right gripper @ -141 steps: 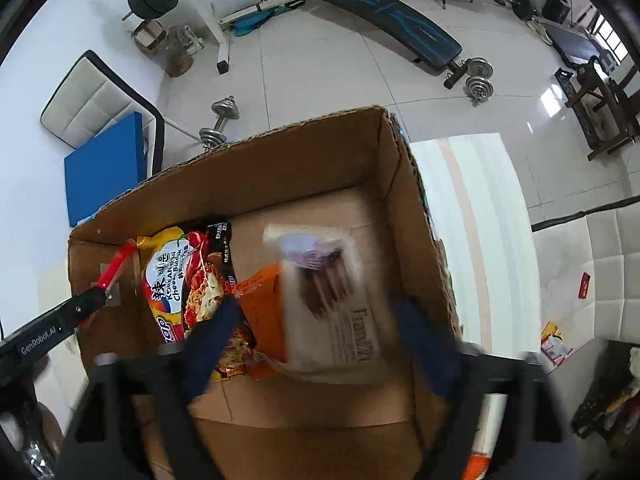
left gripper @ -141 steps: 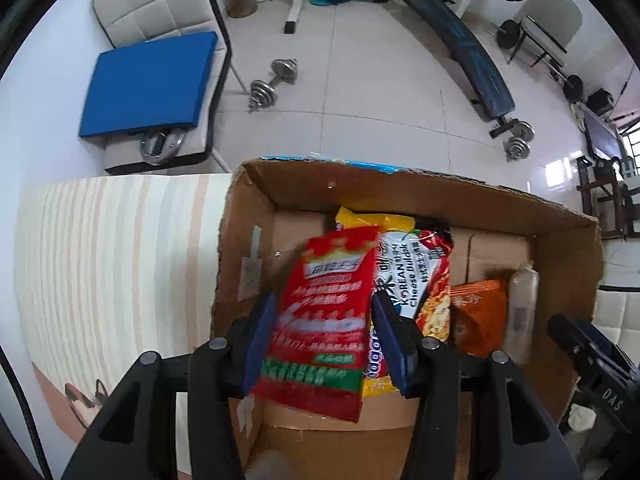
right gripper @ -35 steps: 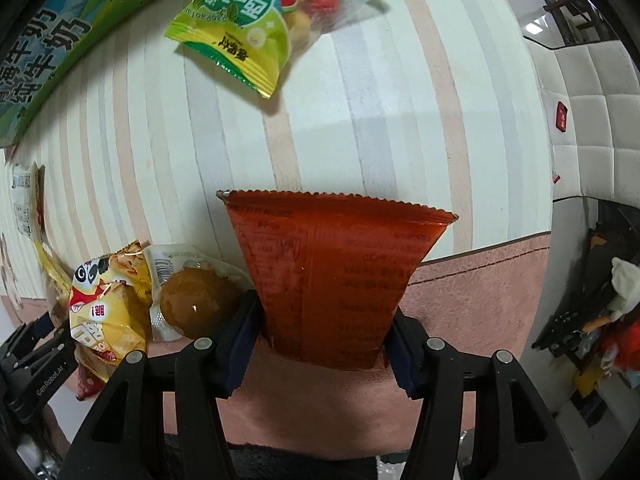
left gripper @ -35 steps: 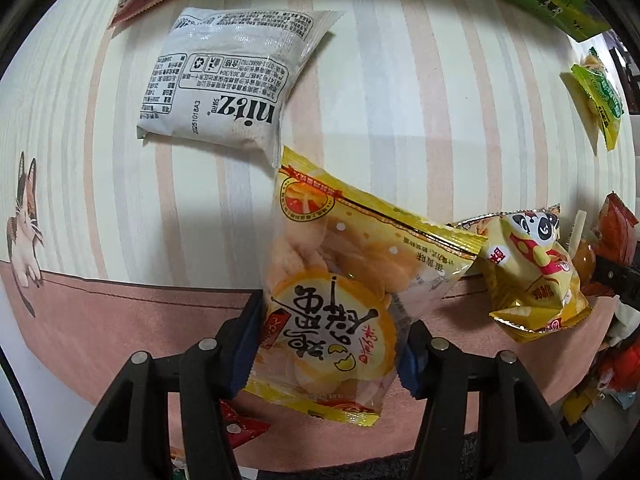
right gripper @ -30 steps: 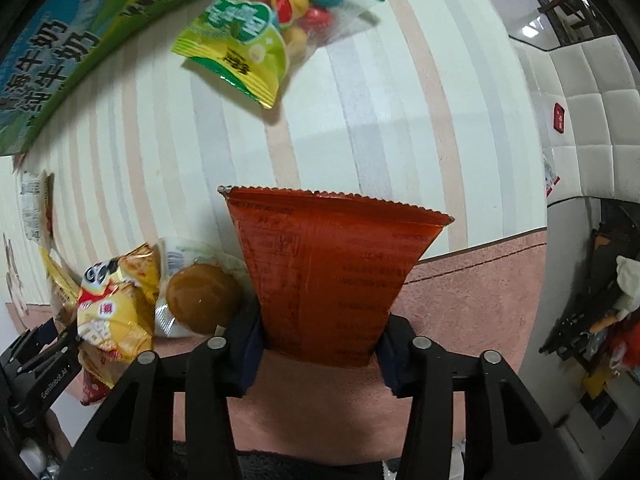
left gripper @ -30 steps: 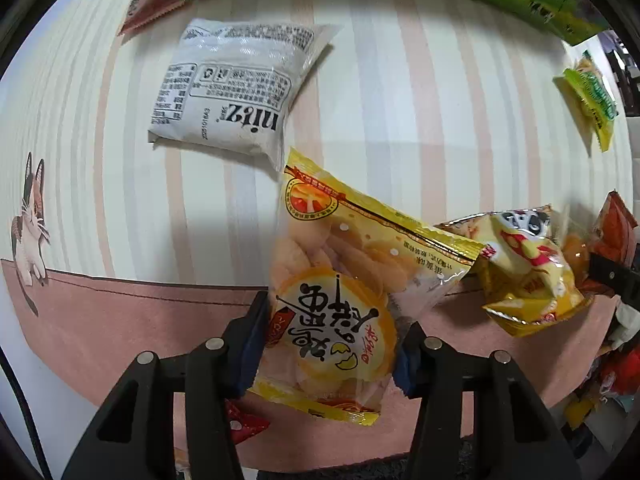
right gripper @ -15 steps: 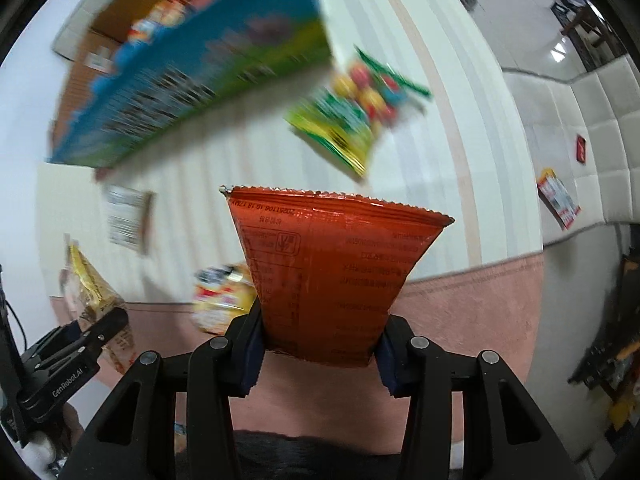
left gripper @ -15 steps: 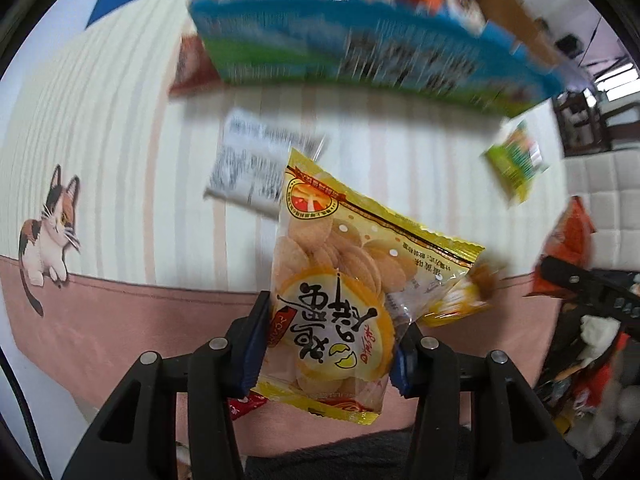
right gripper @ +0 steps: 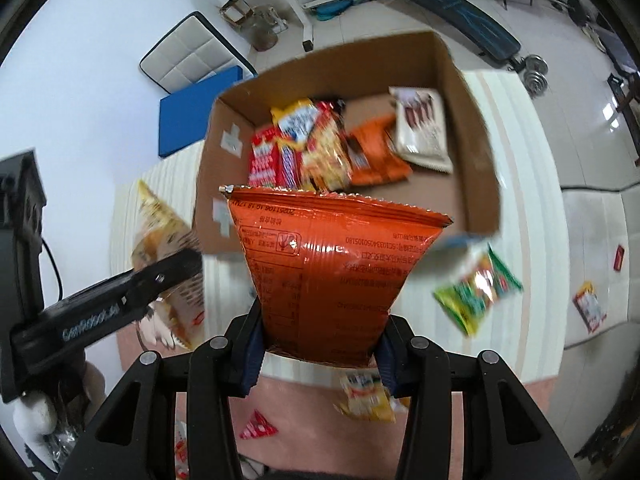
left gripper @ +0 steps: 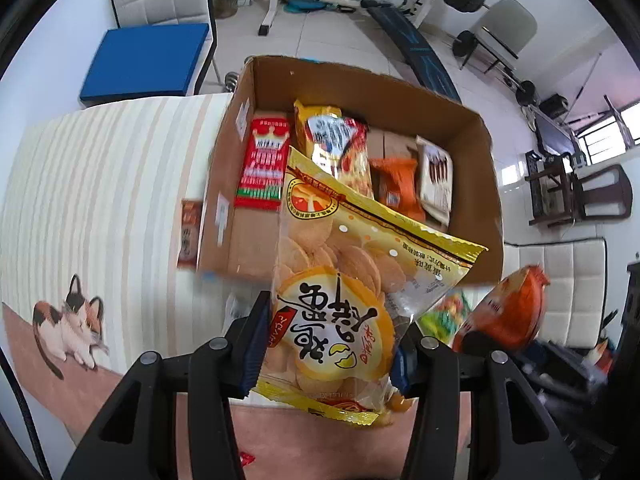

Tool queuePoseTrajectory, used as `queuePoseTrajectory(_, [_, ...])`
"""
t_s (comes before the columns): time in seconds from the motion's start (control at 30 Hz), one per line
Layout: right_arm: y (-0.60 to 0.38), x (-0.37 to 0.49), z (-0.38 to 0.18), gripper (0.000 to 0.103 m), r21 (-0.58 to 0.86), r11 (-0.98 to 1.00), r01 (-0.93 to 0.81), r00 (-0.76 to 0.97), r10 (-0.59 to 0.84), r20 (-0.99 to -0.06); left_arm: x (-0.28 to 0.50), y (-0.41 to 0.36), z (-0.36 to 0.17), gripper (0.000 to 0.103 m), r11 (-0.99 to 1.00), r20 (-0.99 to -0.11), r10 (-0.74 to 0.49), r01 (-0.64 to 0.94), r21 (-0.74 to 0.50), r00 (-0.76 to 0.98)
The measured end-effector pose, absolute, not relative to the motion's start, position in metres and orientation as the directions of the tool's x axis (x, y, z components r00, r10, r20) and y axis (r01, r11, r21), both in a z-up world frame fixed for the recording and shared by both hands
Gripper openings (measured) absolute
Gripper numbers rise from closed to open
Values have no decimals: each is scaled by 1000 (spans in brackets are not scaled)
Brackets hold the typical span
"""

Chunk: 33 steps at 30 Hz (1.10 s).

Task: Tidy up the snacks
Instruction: 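Carry both bags over the box and lower them inside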

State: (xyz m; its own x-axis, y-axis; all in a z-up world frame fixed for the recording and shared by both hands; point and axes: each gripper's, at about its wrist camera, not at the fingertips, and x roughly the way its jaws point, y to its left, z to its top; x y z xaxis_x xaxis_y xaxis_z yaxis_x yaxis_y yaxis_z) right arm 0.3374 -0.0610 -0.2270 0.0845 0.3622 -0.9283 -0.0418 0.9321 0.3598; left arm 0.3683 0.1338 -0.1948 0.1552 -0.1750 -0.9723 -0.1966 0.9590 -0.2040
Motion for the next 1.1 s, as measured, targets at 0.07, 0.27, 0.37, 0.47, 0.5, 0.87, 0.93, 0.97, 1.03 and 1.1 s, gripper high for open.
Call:
queuePoseTrajectory(0.07, [-51, 357, -235, 49, 354, 934, -43, 65, 356, -932, 392, 141, -206, 47, 950, -973, -196, -222, -219, 122])
queuePoseTrajectory(0.27, [-29, 400, -278, 49, 338, 941, -22, 6, 339, -941, 439, 147, -239, 47, 949, -981, -191, -248, -196, 46])
queuePoseTrajectory(0.37, [-20, 413, -297, 49, 319, 948, -27, -19, 318, -948, 453, 148, -260, 47, 948, -980, -199, -255, -191, -6])
queuePoseTrajectory(0.47, [-14, 421, -314, 49, 302, 953, -29, -43, 301, -953, 460, 149, -281, 47, 947, -977, -206, -262, -184, -58])
queuePoseTrajectory(0.5, [-12, 423, -319, 49, 301, 953, -29, -49, 299, -953, 462, 150, -289, 47, 948, -976, -206, -264, -180, -76])
queuePoseTrajectory(0.87, [0, 428, -355, 50, 321, 947, -15, -123, 317, -940, 466, 153, -319, 48, 948, -964, -216, -270, -169, -156])
queuePoseTrajectory(0.93, [3, 428, -361, 52, 327, 945, -12, -160, 321, -933, 465, 152, -320, 48, 948, -961, -222, -267, -174, -162])
queuePoseTrajectory(0.97, [3, 428, -361, 55, 325, 945, -15, -164, 319, -934, 465, 151, -319, 48, 950, -962, -219, -262, -171, -165])
queuePoseTrajectory(1.03, [4, 427, -360, 80, 320, 947, -24, -167, 312, -935, 466, 152, -318, 52, 949, -960, -227, -260, -180, -163])
queuePoseTrajectory(1.1, [4, 426, -359, 83, 317, 948, -30, -168, 308, -937, 466, 153, -316, 56, 948, -962, -227, -259, -183, -150])
